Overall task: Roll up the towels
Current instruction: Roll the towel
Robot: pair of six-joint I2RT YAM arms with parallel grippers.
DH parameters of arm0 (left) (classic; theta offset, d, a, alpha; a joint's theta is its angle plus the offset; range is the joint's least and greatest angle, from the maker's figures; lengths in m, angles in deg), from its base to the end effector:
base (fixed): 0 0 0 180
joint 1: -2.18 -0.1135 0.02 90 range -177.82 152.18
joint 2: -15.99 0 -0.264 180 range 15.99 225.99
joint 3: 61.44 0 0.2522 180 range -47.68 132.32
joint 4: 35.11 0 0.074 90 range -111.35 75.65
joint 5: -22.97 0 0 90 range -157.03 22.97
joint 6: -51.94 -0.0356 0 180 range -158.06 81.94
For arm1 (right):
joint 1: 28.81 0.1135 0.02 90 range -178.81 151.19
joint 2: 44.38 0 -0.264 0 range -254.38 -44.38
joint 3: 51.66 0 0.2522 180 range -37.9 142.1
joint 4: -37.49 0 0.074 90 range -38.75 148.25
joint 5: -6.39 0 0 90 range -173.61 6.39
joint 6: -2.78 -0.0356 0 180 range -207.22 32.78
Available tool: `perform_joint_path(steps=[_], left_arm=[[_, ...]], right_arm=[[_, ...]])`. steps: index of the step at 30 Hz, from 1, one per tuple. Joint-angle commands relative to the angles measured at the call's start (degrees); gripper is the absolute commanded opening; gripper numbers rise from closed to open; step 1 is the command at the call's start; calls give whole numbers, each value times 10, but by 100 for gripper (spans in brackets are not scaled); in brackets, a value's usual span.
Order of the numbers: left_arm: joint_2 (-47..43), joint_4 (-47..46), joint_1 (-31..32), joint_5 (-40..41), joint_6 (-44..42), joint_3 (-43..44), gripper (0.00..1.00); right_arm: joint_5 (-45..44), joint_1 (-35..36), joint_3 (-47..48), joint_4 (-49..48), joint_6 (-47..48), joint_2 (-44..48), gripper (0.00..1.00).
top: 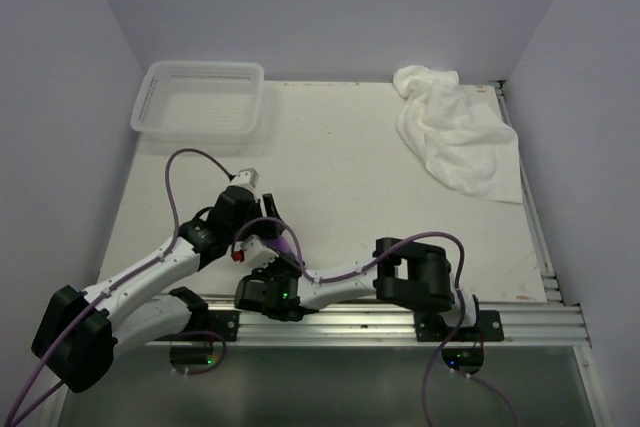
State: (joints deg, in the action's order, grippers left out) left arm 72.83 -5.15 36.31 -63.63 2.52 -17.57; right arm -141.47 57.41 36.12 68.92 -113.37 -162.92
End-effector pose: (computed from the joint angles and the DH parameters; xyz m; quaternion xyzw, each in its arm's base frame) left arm 0.1680 -0.1113 0.2033 -0.0634 0.9143 -0.2206 0.3338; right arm 0.0569 0.4033 0.1342 -0.3246 0.7937 -0.0866 0.5072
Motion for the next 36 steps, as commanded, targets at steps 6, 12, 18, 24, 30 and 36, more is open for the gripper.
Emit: perform_joint_path(steps=[6, 12, 18, 24, 30, 36], left_arm=[[26, -33, -2, -63, 46, -58, 77], [21, -57, -2, -85, 93, -69, 86], [27, -57, 3, -74, 118, -81, 90], [-7, -36, 30, -38, 137, -75, 90], [-42, -50, 56, -18, 159, -84, 90], [-24, -62, 94, -23, 197, -106, 90]], right_arm=[[23, 0, 26, 62, 2, -56, 0], [24, 1, 35, 71, -5, -65, 0], [36, 3, 53, 76, -14, -76, 0], [43, 5, 74, 95, -24, -93, 0], [59, 7, 87, 106, -30, -100, 0], [76, 7, 106, 118, -37, -108, 0]])
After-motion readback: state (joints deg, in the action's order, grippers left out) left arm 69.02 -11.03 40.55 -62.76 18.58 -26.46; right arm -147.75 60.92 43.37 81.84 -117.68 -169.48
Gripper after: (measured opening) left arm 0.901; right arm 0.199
